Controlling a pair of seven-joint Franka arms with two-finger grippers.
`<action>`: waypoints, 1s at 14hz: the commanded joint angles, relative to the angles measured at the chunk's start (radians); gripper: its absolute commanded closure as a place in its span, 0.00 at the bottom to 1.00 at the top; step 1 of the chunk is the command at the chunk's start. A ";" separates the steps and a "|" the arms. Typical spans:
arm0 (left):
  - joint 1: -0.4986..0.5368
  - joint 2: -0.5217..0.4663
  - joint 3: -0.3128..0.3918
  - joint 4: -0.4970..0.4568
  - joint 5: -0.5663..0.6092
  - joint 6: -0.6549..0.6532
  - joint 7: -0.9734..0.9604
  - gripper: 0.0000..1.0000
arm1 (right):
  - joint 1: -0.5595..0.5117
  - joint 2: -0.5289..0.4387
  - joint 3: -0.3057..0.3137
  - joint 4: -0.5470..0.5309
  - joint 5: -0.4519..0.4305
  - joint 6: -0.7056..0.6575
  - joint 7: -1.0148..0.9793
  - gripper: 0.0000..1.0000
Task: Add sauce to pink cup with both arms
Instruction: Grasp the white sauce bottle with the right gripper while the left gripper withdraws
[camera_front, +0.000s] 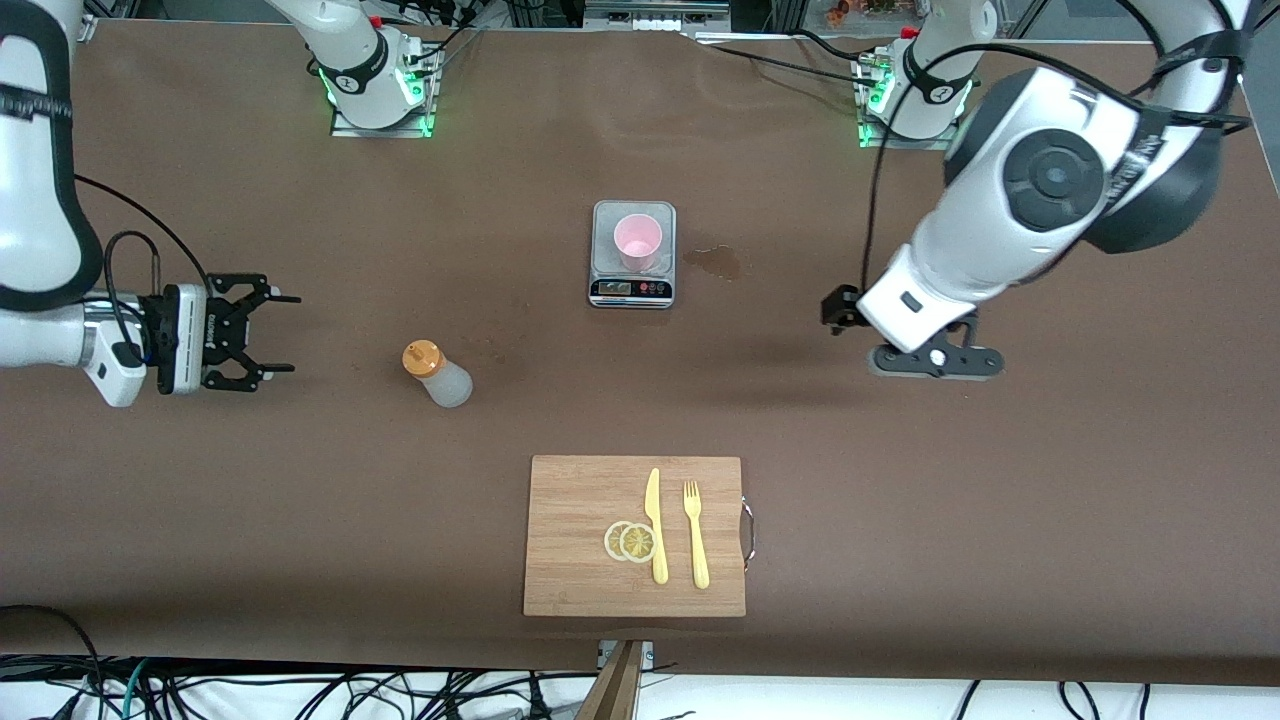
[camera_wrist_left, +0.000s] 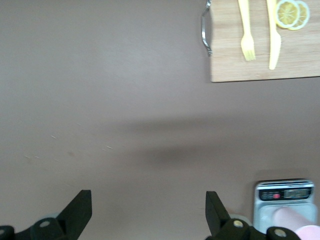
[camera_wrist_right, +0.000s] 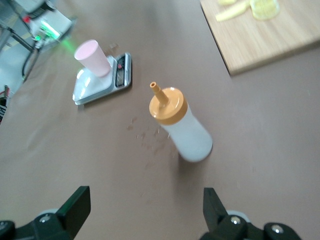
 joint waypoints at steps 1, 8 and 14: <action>-0.060 -0.089 0.166 -0.012 -0.034 -0.059 0.266 0.00 | -0.026 0.117 0.005 0.000 0.172 -0.035 -0.254 0.00; -0.277 -0.377 0.623 -0.257 -0.128 -0.060 0.499 0.00 | 0.000 0.312 0.025 -0.017 0.490 -0.067 -0.624 0.00; -0.265 -0.367 0.619 -0.199 -0.135 -0.154 0.491 0.00 | 0.037 0.382 0.068 -0.031 0.594 -0.061 -0.722 0.00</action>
